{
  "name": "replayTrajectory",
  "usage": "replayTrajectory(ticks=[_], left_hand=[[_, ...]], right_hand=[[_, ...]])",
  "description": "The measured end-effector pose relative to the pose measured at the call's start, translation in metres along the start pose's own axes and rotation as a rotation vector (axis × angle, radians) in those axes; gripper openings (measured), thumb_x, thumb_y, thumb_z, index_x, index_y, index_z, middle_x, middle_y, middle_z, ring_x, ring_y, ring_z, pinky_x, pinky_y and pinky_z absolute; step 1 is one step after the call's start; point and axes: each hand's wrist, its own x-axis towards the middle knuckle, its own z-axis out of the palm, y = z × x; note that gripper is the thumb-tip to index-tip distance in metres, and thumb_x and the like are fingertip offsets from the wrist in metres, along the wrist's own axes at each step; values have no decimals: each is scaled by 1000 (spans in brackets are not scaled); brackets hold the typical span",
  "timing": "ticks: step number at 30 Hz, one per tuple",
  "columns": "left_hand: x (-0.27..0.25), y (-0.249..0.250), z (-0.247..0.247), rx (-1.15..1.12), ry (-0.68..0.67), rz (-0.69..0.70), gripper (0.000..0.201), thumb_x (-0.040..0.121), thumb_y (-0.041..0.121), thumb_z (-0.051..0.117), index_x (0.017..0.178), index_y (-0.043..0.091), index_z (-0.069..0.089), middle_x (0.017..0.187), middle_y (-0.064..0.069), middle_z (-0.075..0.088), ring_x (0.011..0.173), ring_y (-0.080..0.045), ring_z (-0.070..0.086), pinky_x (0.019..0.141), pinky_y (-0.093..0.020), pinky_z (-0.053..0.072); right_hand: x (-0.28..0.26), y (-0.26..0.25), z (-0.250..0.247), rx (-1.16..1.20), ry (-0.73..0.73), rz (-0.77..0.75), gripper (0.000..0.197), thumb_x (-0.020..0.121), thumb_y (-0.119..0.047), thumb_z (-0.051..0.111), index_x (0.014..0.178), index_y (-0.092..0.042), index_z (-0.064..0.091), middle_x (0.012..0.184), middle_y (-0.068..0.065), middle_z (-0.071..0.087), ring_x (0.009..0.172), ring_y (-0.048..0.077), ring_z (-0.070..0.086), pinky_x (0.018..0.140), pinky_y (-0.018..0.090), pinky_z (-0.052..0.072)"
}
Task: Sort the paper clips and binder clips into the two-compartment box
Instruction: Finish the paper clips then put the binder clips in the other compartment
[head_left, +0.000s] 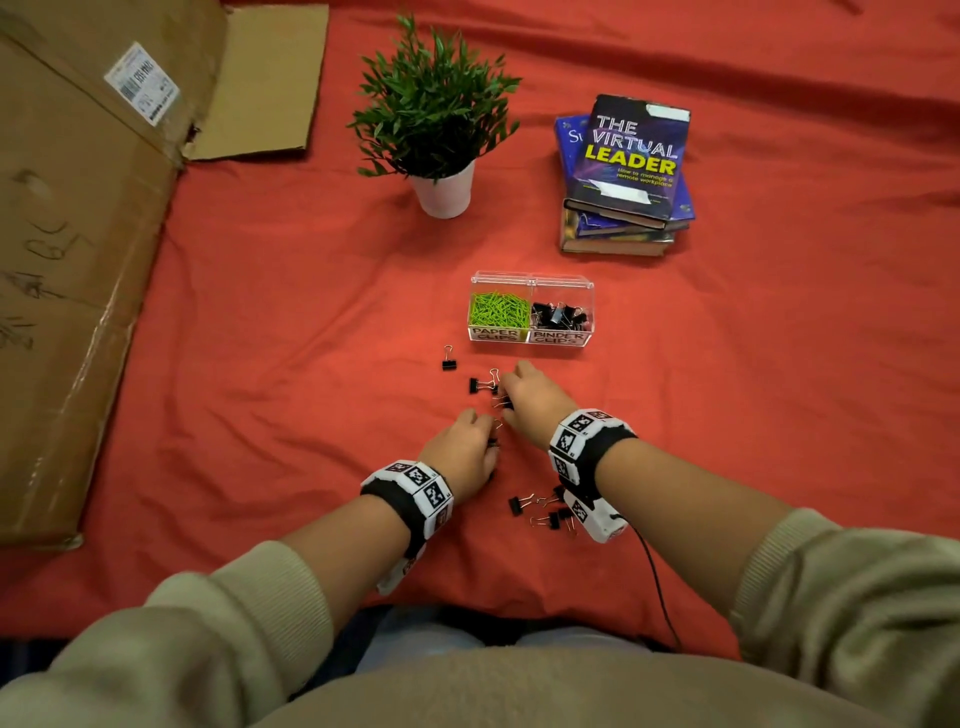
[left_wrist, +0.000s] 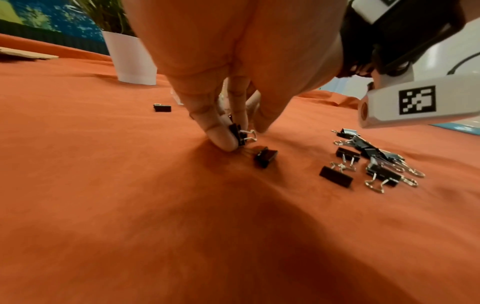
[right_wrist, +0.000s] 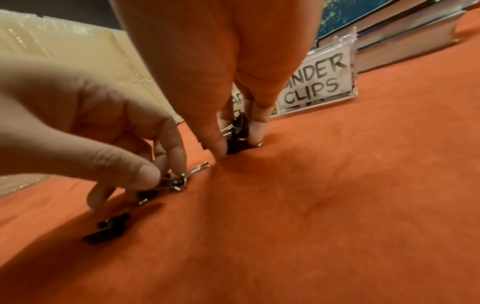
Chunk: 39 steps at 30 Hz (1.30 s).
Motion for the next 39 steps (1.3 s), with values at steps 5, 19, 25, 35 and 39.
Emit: replayTrajectory(ticks=[5, 19, 25, 35, 39], left_hand=[[2, 3, -2, 55, 10, -21, 26, 89, 22, 55, 110, 7, 47, 117, -15, 40, 91, -41, 60, 77, -50, 50], [15, 3, -5, 19, 13, -72, 33, 86, 17, 63, 115, 9, 50, 124, -10, 49, 107, -33, 58, 89, -43, 49], [19, 5, -9, -32, -45, -55, 15, 85, 14, 63, 98, 9, 56, 116, -11, 47, 99, -32, 60, 88, -39, 49], [93, 70, -93, -164, 273, 63, 7, 85, 21, 64, 90, 18, 60, 98, -1, 64, 90, -21, 59, 77, -29, 45], [122, 82, -101, -160, 253, 5, 18, 87, 19, 63, 103, 11, 61, 112, -10, 60, 103, -27, 58, 84, -32, 43]], right_hand=[[1, 4, -5, 80, 19, 30, 21, 82, -12, 56, 100, -2, 61, 108, 18, 55, 98, 36, 57, 84, 37, 45], [28, 45, -95, 409, 429, 259, 10, 81, -10, 60, 85, -7, 68, 79, 8, 65, 70, 18, 56, 62, 21, 39], [33, 58, -96, 225, 238, 195, 30, 85, -19, 63, 114, -12, 64, 113, 12, 67, 102, 26, 61, 85, 26, 44], [-74, 110, -57, 77, -177, 156, 21, 81, -8, 57, 96, -17, 69, 92, 2, 64, 89, 20, 60, 87, 30, 50], [-106, 123, -34, 37, -232, 190, 27, 75, -16, 65, 101, -24, 62, 104, 1, 44, 101, 22, 47, 90, 37, 46]])
